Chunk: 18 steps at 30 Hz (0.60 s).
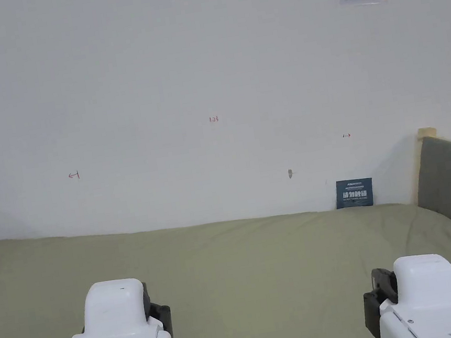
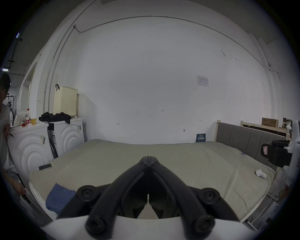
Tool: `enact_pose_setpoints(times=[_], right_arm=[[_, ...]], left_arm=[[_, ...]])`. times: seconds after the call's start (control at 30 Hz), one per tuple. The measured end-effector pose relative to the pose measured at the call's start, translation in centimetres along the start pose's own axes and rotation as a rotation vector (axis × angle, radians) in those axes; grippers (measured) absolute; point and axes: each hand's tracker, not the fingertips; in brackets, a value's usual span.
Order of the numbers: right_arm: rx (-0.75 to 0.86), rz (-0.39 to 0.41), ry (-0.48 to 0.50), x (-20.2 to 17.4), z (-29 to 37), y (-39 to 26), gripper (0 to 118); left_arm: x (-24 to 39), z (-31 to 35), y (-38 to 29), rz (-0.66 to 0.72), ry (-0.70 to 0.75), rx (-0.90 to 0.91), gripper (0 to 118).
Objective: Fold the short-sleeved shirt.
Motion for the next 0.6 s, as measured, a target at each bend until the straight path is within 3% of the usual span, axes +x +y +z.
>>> enact_pose_setpoints(times=[0.07,0.1,0.17,0.2,0.23,0.27,0.3,0.43,0.53,0.6], right_arm=[[0.006,-0.004,0.015,0.0,-0.1,0.0,3],[0.007,-0.011,0.028,0.0,-0.2,0.0,13],[0.004,-0.056,0.069,0.3,-0.1,0.4,86],[0.010,-0.095,0.075,0.5,0.1,0.8,110],[0.051,-0.127,0.102,0.7,0.3,1.0,118],[0.127,-0.151,0.078,1.0,1.2,1.2,118],[0.076,-0.112,0.116,0.7,1.6,1.8,118],[0.061,-0.046,0.121,0.2,0.9,2.7,118],[0.057,0.002,-0.024,-1.0,0.1,2.5,118],[-0.030,-0.010,-0.025,-1.3,-0.4,2.4,118]], left_arm=[[0.0,-0.1,-0.1,0.002,0.008,-0.001,0],[0.0,-0.1,-0.3,-0.007,0.019,0.006,8],[0.3,0.0,0.0,-0.056,0.060,0.006,47],[0.4,0.0,0.2,-0.069,0.068,0.010,70],[0.4,0.0,0.4,-0.062,0.065,0.013,100],[0.2,0.0,0.7,-0.055,0.053,0.008,116],[0.0,0.1,1.0,-0.035,0.034,0.016,118],[-0.1,0.7,2.6,0.011,0.021,0.026,118],[-0.1,0.5,3.4,-0.015,0.019,-0.002,118],[-0.1,0.5,3.4,-0.013,0.020,0.009,118]])
